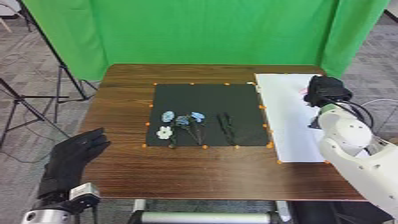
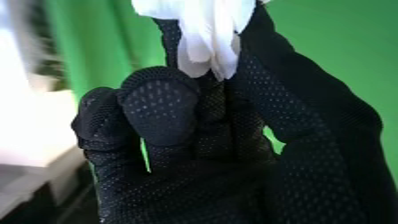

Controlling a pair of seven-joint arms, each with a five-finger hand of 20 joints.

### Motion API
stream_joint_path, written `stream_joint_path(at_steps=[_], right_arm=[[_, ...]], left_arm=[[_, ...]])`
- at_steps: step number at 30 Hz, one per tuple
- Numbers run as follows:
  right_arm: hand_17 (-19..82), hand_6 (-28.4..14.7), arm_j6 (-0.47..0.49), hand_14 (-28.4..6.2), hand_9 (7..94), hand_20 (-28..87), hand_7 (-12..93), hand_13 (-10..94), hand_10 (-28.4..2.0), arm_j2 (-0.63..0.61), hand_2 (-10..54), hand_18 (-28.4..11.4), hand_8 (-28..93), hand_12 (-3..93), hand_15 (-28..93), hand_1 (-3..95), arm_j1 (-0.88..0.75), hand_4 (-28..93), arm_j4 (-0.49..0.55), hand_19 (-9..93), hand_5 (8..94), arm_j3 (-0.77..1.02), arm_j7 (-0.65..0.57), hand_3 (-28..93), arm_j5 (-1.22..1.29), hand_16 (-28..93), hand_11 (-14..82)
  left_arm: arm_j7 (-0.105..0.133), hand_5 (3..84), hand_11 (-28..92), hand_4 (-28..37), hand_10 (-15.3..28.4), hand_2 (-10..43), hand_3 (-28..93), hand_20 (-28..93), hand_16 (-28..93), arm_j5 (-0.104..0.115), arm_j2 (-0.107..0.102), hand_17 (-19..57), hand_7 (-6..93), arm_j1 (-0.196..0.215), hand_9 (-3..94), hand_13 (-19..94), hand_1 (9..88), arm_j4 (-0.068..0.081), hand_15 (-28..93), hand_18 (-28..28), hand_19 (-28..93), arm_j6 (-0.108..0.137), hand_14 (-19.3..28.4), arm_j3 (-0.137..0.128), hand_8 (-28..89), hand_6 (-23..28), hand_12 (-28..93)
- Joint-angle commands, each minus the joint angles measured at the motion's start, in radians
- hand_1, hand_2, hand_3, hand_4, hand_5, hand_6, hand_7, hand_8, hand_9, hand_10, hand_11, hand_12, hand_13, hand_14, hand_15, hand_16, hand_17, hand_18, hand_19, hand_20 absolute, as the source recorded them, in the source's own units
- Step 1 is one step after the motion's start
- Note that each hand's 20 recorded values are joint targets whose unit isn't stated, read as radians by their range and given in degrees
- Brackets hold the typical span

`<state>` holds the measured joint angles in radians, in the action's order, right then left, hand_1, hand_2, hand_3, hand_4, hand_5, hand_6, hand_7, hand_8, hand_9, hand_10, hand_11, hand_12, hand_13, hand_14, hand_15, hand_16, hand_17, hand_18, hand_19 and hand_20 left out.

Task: Arrange flowers

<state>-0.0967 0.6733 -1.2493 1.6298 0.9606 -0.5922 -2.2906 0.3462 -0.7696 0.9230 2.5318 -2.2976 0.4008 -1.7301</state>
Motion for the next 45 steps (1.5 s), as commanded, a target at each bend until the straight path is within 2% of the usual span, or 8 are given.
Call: stream_joint_path(at_steps=[1,9,11,13,15,24,36,45], right_arm=[[47,-0.7,-0.016,-2.3,88.5,34,22,77,-7.2,0.109,-6.9,-17.5,1,33.9,72,56.2,0.167,-28,0.096,93,79.9,-0.164,0.082,76,0.016,21,19.0],[47,-0.6,0.012,-2.4,88.6,35,22,77,-7.1,0.289,-7.1,-17.4,1,34.0,72,55.8,0.229,-28,0.038,93,80.0,-0.291,0.125,77,-0.058,21,18.6],[47,-0.6,0.030,-2.4,88.6,35,22,77,-7.1,0.323,-7.0,-17.4,1,34.0,72,55.8,0.227,-28,0.016,93,79.9,-0.303,0.124,77,-0.064,22,18.6],[47,-0.5,0.043,-2.7,88.4,35,22,77,-7.1,0.351,-6.8,-17.3,1,34.1,72,55.8,0.212,-28,0.006,93,79.8,-0.304,0.118,76,-0.073,22,18.7],[47,-0.5,0.062,-2.8,88.4,34,22,77,-7.1,0.380,-6.8,-17.3,1,34.1,72,55.8,0.200,-28,-0.015,93,79.6,-0.298,0.132,76,-0.088,21,18.7],[46,-0.2,0.048,-2.9,87.9,33,22,76,-7.3,0.358,-6.6,-17.2,1,34.0,71,55.5,0.220,-28,-0.062,93,79.2,-0.328,0.110,76,-0.118,21,18.5],[44,0.2,0.011,-2.9,86.2,30,25,74,-7.2,0.371,-8.0,-16.8,-1,35.4,68,53.8,0.213,-28,-0.065,93,75.4,-0.328,0.132,78,-0.133,26,12.3],[41,-0.9,0.103,-4.2,79.1,28,26,69,-8.2,0.396,-9.5,-17.0,-3,32.7,68,50.1,0.172,-28,-0.037,93,70.4,-0.298,0.140,79,-0.119,27,12.3]], left_arm=[[-0.025,49.6,36,-10.7,22.1,6.1,84,14,-12,-0.013,0.013,-9.2,15.3,0.021,40.6,28,28.9,-0.018,58,21.4,57,-0.013,28.0,-0.024,-9,15.1,10],[-0.054,49.6,36,-10.9,22.1,6.1,84,14,-12,-0.026,0.027,-9.2,15.3,0.006,40.6,28,28.9,-0.018,59,21.5,57,-0.028,28.0,-0.035,-9,15.1,10],[-0.050,49.7,36,-10.8,22.1,6.1,84,14,-12,-0.020,0.016,-9.2,15.2,0.004,40.6,28,28.9,-0.016,59,21.5,57,-0.024,28.0,-0.032,-9,15.1,10],[-0.031,49.6,36,-10.8,22.1,6.1,84,14,-12,0.005,-0.014,-9.3,15.3,0.009,40.6,28,28.9,-0.015,59,21.5,57,-0.007,28.0,-0.028,-9,15.1,10],[-0.036,49.6,36,-10.8,22.2,6.2,84,14,-12,-0.001,-0.007,-9.3,15.3,0.009,40.6,28,28.9,-0.016,59,21.5,57,-0.012,28.0,-0.035,-9,15.1,10],[-0.052,49.6,36,-10.8,22.1,6.2,83,14,-12,-0.015,0.014,-9.3,15.2,-0.001,40.6,28,28.8,-0.010,59,21.5,57,-0.030,28.1,-0.042,-9,15.2,10],[-0.053,49.6,36,-10.6,22.1,6.1,84,14,-12,-0.016,0.009,-9.2,15.2,-0.016,40.7,28,28.7,-0.005,59,21.5,57,-0.037,28.1,-0.036,-9,15.1,10],[-0.064,49.6,36,-10.7,22.0,6.1,83,14,-12,-0.023,0.015,-9.2,15.1,-0.019,40.7,28,28.8,-0.003,59,21.4,57,-0.046,28.1,-0.037,-9,15.2,10]])
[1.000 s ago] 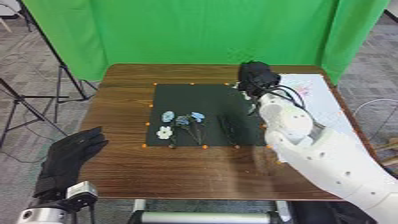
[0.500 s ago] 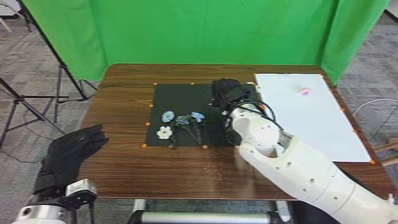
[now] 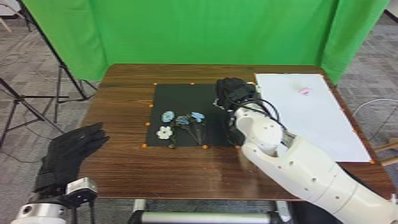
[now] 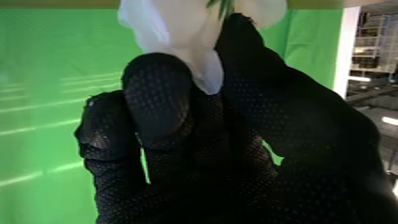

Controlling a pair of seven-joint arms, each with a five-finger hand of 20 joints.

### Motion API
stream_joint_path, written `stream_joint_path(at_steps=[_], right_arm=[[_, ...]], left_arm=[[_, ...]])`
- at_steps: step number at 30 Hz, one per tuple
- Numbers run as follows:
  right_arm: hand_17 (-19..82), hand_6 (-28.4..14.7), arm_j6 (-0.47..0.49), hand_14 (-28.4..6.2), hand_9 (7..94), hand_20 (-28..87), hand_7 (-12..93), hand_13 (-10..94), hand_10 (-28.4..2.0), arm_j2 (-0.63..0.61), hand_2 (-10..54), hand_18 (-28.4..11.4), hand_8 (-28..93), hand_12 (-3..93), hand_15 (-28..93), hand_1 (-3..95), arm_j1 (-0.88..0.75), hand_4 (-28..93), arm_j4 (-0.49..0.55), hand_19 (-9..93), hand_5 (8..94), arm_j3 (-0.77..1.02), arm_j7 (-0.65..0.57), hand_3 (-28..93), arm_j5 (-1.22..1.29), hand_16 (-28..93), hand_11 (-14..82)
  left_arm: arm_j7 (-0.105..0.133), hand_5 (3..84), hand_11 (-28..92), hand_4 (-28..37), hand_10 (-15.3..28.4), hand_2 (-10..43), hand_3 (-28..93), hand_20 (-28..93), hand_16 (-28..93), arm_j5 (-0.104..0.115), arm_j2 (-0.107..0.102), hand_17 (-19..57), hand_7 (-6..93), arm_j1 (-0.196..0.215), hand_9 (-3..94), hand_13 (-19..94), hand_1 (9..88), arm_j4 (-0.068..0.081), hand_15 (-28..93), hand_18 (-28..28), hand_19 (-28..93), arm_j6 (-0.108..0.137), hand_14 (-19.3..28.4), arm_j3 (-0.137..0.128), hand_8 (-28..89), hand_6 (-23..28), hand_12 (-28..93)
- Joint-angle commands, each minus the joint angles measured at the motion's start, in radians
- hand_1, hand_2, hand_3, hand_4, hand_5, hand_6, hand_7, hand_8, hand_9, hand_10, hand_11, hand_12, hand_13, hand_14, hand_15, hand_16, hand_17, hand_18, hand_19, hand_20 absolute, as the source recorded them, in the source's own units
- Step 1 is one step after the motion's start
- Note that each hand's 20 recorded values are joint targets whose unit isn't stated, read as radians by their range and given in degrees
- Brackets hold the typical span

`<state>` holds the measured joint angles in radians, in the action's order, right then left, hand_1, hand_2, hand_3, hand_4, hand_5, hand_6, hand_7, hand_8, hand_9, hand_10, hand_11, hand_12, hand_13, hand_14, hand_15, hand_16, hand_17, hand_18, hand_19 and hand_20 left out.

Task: Arrange flowers

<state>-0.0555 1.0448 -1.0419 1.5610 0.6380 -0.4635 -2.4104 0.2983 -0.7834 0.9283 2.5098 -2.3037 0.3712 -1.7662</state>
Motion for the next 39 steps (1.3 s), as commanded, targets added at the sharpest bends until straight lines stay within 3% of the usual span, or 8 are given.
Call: stream_joint_path(at_steps=[1,8,15,24,29,32,37,39], right_arm=[[41,-1.0,0.087,-4.6,77.2,27,26,69,-9.0,0.024,-9.5,-17.1,-3,30.6,68,48.8,-0.042,-28,0.045,93,69.5,0.032,0.007,79,0.008,27,15.1],[37,-1.7,0.177,-6.4,66.1,25,21,63,-13.6,0.006,-9.5,-17.9,-12,17.7,70,42.3,-0.063,-28,0.098,93,64.3,0.053,-0.004,84,0.024,25,27.9],[35,-3.5,0.201,-7.6,58.9,24,21,58,-15.9,-0.010,-9.5,-18.3,-14,17.0,72,42.1,-0.049,-28,0.122,93,59.0,0.057,-0.016,85,0.038,25,26.4],[32,-7.0,0.326,-11.2,47.6,25,18,51,-20.2,0.004,-9.5,-19.4,-12,16.7,76,40.0,-0.032,-28,0.137,93,52.0,0.098,-0.081,87,0.127,20,21.6],[31,-8.3,0.392,-12.9,44.2,27,16,50,-21.7,0.013,-9.5,-19.9,-11,16.7,77,38.6,-0.050,-28,0.159,93,50.1,0.129,-0.092,89,0.163,17,18.8],[29,-9.2,0.433,-13.9,41.7,27,16,48,-22.6,0.024,-9.5,-20.3,-11,16.8,78,38.3,-0.057,-28,0.172,93,48.4,0.147,-0.101,89,0.200,16,18.0],[28,-10.4,0.439,-14.8,39.6,27,15,46,-23.7,0.037,-9.5,-20.7,-10,16.8,79,38.3,-0.053,-28,0.186,93,46.6,0.166,-0.140,89,0.289,15,16.5],[28,-10.7,0.415,-15.0,39.1,27,14,46,-23.8,0.030,-9.5,-20.8,-10,16.9,79,38.3,-0.043,-28,0.186,93,46.4,0.160,-0.134,89,0.283,14,16.2]], left_arm=[[-0.019,49.6,36,-10.6,22.0,6.1,83,14,-12,-0.011,0.012,-9.2,15.0,0.004,40.7,28,28.8,0.003,59,21.4,57,-0.018,28.1,-0.003,-9,15.2,10],[-0.020,49.6,36,-10.6,22.1,6.1,83,14,-12,-0.013,0.016,-9.2,15.1,0.010,40.6,28,28.9,0.001,58,21.5,57,-0.018,28.1,-0.006,-9,15.1,10],[-0.025,49.7,36,-10.4,22.1,6.1,83,14,-12,-0.016,0.022,-9.2,15.2,0.021,40.6,28,28.9,-0.004,58,21.5,57,-0.016,28.0,-0.010,-9,15.1,10],[-0.003,49.6,36,-9.8,22.0,5.8,84,14,-12,0.004,0.001,-9.3,15.2,0.036,40.7,28,29.1,-0.005,58,21.5,57,0.005,28.1,-0.003,-9,15.1,10],[-0.009,49.6,36,-9.6,22.0,5.8,84,14,-12,-0.003,0.014,-9.3,15.3,0.045,40.7,28,29.1,-0.007,59,21.5,57,-0.001,28.1,-0.007,-9,15.0,10],[0.014,49.6,36,-9.6,22.1,5.7,83,14,-12,0.020,-0.014,-9.3,15.3,0.055,40.8,28,29.1,-0.007,59,21.5,57,0.020,28.1,0.000,-9,15.0,10],[0.028,49.6,36,-9.6,22.0,5.6,83,14,-12,0.036,-0.031,-9.3,15.3,0.060,40.8,28,29.1,-0.007,59,21.5,57,0.034,28.2,0.008,-9,15.0,10],[0.025,49.6,36,-9.6,22.0,5.6,83,14,-12,0.032,-0.024,-9.3,15.3,0.062,40.8,28,29.1,-0.007,59,21.5,57,0.032,28.2,0.007,-9,15.0,10]])
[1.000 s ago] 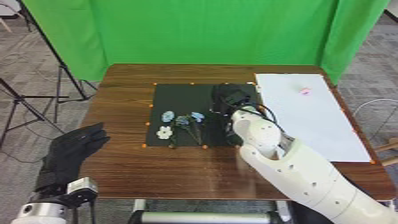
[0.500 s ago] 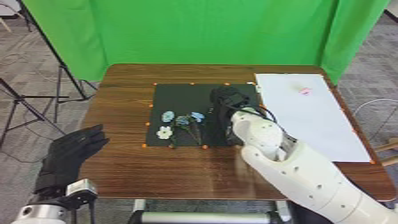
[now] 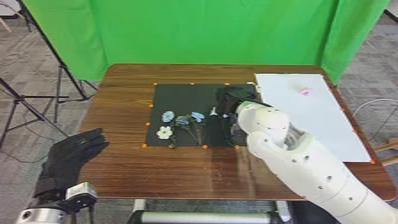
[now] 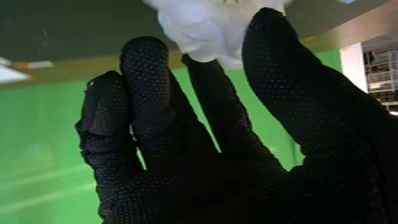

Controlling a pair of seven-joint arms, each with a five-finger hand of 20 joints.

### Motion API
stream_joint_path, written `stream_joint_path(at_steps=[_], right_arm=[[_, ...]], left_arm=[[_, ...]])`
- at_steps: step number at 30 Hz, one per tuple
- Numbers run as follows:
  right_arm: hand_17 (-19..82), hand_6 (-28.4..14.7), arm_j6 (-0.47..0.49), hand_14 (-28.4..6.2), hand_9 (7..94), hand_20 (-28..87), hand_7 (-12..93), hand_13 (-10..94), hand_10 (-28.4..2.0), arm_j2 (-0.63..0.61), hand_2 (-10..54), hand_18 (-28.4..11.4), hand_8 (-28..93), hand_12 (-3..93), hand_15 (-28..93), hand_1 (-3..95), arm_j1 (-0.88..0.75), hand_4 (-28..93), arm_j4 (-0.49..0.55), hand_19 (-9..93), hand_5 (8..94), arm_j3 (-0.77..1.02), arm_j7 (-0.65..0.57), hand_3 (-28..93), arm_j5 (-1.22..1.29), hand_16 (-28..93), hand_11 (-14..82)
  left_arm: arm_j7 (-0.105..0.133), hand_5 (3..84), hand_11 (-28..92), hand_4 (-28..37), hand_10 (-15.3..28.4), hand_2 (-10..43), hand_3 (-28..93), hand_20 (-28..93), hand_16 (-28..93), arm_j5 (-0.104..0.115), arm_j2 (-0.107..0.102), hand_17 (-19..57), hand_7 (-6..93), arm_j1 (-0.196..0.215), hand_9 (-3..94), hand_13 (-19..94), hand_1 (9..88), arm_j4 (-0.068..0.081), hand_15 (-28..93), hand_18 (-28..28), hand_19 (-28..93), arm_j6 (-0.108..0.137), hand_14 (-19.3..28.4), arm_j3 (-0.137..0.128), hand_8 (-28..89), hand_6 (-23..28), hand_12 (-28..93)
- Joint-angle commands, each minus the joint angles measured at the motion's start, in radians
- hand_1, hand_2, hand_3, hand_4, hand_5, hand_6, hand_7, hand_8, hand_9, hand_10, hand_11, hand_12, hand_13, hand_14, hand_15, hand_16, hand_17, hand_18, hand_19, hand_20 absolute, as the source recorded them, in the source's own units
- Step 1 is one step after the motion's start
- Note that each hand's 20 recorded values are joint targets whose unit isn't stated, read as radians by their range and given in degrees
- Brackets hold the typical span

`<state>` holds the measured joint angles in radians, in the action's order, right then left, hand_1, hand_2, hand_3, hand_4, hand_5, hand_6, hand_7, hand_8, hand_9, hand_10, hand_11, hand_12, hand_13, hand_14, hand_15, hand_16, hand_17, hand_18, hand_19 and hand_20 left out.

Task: Arrange flowers

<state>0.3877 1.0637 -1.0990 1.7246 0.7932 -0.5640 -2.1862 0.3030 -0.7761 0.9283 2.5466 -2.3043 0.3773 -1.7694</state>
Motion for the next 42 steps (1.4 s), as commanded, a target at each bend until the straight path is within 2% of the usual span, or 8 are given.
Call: stream_joint_path(at_steps=[1,6,7,14,21,24,31,42], right_arm=[[28,-10.8,-0.024,-15.0,39.1,27,14,46,-23.9,0.010,-9.5,-20.8,-10,16.9,79,38.2,0.018,-28,0.025,93,46.4,0.009,-0.033,89,0.062,14,16.2],[28,-11.0,-0.023,-15.2,39.2,27,14,45,-24.0,0.004,-9.5,-20.9,-10,17.1,79,38.1,0.043,-28,0.028,93,46.5,0.018,-0.038,89,0.078,13,16.2],[28,-11.0,-0.032,-15.2,39.2,27,14,45,-24.0,0.003,-9.5,-20.9,-10,17.1,79,38.0,0.052,-28,0.024,93,46.5,0.016,-0.044,89,0.084,13,16.2],[28,-11.0,-0.059,-15.3,39.3,27,14,46,-24.1,-0.095,-9.5,-20.9,-10,17.1,80,37.6,0.118,-28,0.009,93,46.5,0.015,-0.035,88,0.081,13,16.2],[28,-10.1,-0.088,-14.7,40.9,26,14,47,-23.0,-0.227,-9.5,-20.5,-10,17.2,80,35.8,0.172,-28,-0.121,93,47.0,0.057,-0.007,89,0.027,13,17.1],[30,-9.2,-0.089,-13.1,42.1,27,15,51,-21.8,-0.265,-8.9,-19.7,-10,17.1,81,34.9,0.165,-28,-0.168,93,46.7,0.105,-0.018,89,0.033,13,17.6],[32,-8.7,-0.037,-11.5,42.3,31,16,54,-20.9,-0.308,-8.2,-19.3,-11,16.7,83,31.6,0.059,-28,-0.212,93,46.4,0.253,-0.029,87,0.002,14,17.4],[31,-8.0,0.008,-11.5,39.3,30,14,54,-19.5,-0.221,-8.8,-19.8,-11,16.6,83,30.5,0.020,-28,-0.283,93,43.2,0.310,-0.013,87,-0.002,13,13.2]], left_arm=[[0.018,49.6,36,-9.6,22.0,5.6,83,14,-12,0.019,-0.019,-9.3,15.3,0.026,40.8,28,29.1,-0.007,59,21.5,57,0.022,28.2,0.009,-9,15.0,10],[0.015,49.7,36,-9.7,22.0,5.5,83,14,-12,0.012,-0.010,-9.3,15.3,0.024,40.8,28,29.1,-0.008,59,21.5,57,0.019,28.1,0.011,-9,15.0,10],[0.025,49.7,36,-9.7,22.0,5.5,83,14,-12,0.021,-0.022,-9.2,15.3,0.029,40.8,28,29.1,-0.009,59,21.5,57,0.028,28.1,0.014,-9,15.0,10],[0.050,49.7,36,-9.9,22.1,5.4,83,14,-12,0.025,-0.024,-9.3,15.3,0.039,40.8,28,29.2,-0.010,59,21.5,57,0.039,28.1,0.020,-9,15.0,10],[0.065,49.7,36,-10.1,22.0,5.4,83,14,-12,0.024,-0.028,-9.3,15.2,0.027,40.8,28,29.1,-0.004,59,21.5,57,0.039,28.1,0.034,-9,15.0,10],[0.081,49.7,36,-10.5,22.1,5.5,83,14,-12,0.036,-0.043,-9.3,15.1,0.024,40.8,28,28.9,-0.002,59,21.5,57,0.052,28.2,0.043,-9,15.0,10],[0.062,49.6,36,-10.6,22.1,5.4,83,14,-12,0.017,-0.027,-9.3,15.2,0.007,40.7,28,28.8,0.003,59,21.5,57,0.029,28.2,0.042,-9,15.1,10],[0.068,49.5,36,-10.6,22.0,5.4,83,14,-12,0.014,-0.021,-9.3,15.3,-0.015,40.6,28,28.8,0.011,59,21.5,57,0.020,28.1,0.060,-9,15.0,10]])
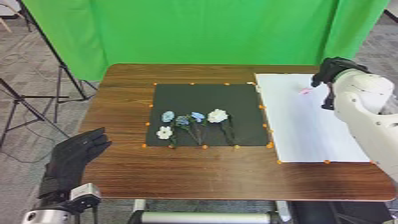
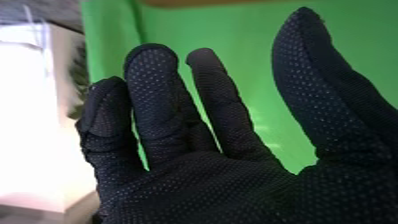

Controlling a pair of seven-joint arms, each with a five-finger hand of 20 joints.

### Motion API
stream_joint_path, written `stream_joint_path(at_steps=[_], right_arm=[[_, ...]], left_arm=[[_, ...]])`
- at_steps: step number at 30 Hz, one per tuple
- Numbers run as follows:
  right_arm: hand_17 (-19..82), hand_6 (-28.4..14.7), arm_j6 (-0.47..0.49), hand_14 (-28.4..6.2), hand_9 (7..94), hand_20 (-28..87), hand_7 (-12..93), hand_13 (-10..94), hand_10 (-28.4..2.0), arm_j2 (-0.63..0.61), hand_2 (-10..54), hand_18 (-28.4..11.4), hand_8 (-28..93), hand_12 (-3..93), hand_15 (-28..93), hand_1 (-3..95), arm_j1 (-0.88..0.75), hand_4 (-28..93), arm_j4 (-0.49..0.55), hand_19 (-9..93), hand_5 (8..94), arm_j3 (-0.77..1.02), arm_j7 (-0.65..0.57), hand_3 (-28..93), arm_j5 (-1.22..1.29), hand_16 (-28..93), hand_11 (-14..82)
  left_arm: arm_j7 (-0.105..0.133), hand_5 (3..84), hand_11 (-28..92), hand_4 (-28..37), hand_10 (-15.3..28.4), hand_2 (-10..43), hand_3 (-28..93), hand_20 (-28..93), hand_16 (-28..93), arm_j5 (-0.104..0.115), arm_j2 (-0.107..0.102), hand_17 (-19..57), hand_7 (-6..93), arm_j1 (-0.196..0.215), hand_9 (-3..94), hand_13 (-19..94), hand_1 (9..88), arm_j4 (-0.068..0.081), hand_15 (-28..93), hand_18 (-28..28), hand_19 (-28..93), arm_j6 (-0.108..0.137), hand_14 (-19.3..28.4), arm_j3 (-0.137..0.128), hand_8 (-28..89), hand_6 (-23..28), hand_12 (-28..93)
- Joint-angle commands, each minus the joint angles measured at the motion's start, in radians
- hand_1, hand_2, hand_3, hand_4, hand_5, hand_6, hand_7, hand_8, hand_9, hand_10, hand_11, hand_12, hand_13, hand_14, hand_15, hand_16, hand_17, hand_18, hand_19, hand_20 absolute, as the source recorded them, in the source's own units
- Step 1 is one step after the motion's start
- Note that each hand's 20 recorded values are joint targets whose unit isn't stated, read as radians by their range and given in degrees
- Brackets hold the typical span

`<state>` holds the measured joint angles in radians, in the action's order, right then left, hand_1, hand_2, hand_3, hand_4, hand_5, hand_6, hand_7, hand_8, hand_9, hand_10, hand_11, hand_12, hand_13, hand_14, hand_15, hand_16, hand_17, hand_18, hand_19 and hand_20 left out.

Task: Arrange flowers

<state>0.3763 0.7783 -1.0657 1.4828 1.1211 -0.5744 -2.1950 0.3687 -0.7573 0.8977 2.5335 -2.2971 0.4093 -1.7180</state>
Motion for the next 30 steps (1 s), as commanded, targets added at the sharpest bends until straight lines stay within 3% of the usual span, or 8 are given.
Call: stream_joint_path(at_steps=[1,8,14,17,19,21,25,30], right_arm=[[31,-7.8,0.028,-11.6,39.1,30,14,54,-19.3,0.073,-8.8,-19.9,-11,16.5,83,30.4,-0.008,-28,-0.045,93,42.6,-0.019,-0.002,87,0.002,13,12.8],[30,-5.2,0.042,-11.5,37.6,28,12,55,-17.5,0.116,-9.1,-20.9,-11,15.8,83,30.4,0.004,-28,-0.082,93,35.2,-0.028,-0.003,87,-0.012,13,9.3],[30,-4.4,0.095,-11.6,37.0,27,12,55,-18.1,0.135,-9.0,-21.4,-10,16.0,83,30.0,0.028,-28,-0.125,93,32.7,-0.029,-0.018,87,-0.009,13,8.4],[30,-4.4,0.109,-11.6,36.4,27,12,55,-18.4,0.139,-8.7,-21.7,-10,16.0,84,29.7,0.049,-28,-0.148,93,32.4,-0.029,-0.036,87,-0.008,13,7.8],[30,-4.7,0.093,-11.6,36.2,27,12,55,-18.4,0.133,-8.6,-21.8,-10,16.2,85,29.6,0.055,-28,-0.159,93,32.3,-0.033,-0.040,87,0.009,13,7.6],[30,-5.0,0.106,-11.5,36.2,27,11,56,-18.3,0.130,-8.6,-22.0,-10,16.3,85,29.6,0.055,-28,-0.159,93,32.6,-0.035,-0.028,87,-0.013,12,7.5],[30,-5.9,0.105,-11.5,37.9,26,12,57,-16.9,0.140,-8.5,-22.2,-10,16.6,86,29.8,0.052,-28,-0.167,93,35.6,-0.036,-0.021,87,-0.020,12,8.9],[31,-8.9,0.054,-9.2,49.2,25,13,60,-14.5,0.135,-8.7,-21.3,-11,15.7,84,33.1,0.018,-28,-0.151,92,50.2,-0.045,-0.004,87,-0.044,13,14.6]], left_arm=[[0.001,49.6,36,-10.7,22.0,5.5,83,14,-12,-0.006,0.012,-9.3,15.3,-0.008,40.6,28,28.8,0.006,59,21.5,57,-0.013,28.1,0.011,-9,15.0,10],[-0.019,49.6,36,-10.5,21.9,5.4,83,15,-12,-0.016,0.030,-9.3,15.3,-0.015,40.7,28,28.8,0.006,59,21.5,57,-0.024,28.1,0.010,-9,15.0,10],[-0.009,49.6,36,-10.6,22.0,5.3,83,15,-12,-0.010,0.023,-9.2,15.3,-0.022,40.6,28,28.9,0.009,59,21.5,57,-0.022,28.1,0.018,-9,15.0,10],[-0.029,49.6,36,-10.6,22.0,5.3,83,15,-12,-0.027,0.025,-9.3,15.3,-0.021,40.7,28,28.9,0.007,59,21.5,57,-0.040,28.1,0.007,-9,15.0,10],[-0.012,49.6,36,-10.6,22.0,5.3,83,15,-12,-0.018,0.019,-9.2,15.3,-0.028,40.7,28,28.9,0.007,59,21.5,57,-0.026,28.1,0.015,-9,15.0,10],[-0.018,49.6,36,-10.6,22.0,5.4,83,15,-12,-0.017,0.021,-9.3,15.4,-0.027,40.7,28,28.9,0.005,59,21.4,57,-0.027,28.1,0.015,-9,15.1,10],[-0.012,49.5,36,-10.6,22.0,5.4,83,15,-12,-0.013,0.019,-9.3,15.4,-0.025,40.7,28,29.0,0.006,59,21.5,57,-0.024,28.1,0.017,-9,15.0,10],[-0.020,49.5,36,-10.6,22.0,5.5,83,15,-12,-0.015,0.022,-9.3,15.4,-0.028,40.7,28,28.9,0.007,59,21.4,57,-0.027,28.1,0.017,-9,15.0,10]])
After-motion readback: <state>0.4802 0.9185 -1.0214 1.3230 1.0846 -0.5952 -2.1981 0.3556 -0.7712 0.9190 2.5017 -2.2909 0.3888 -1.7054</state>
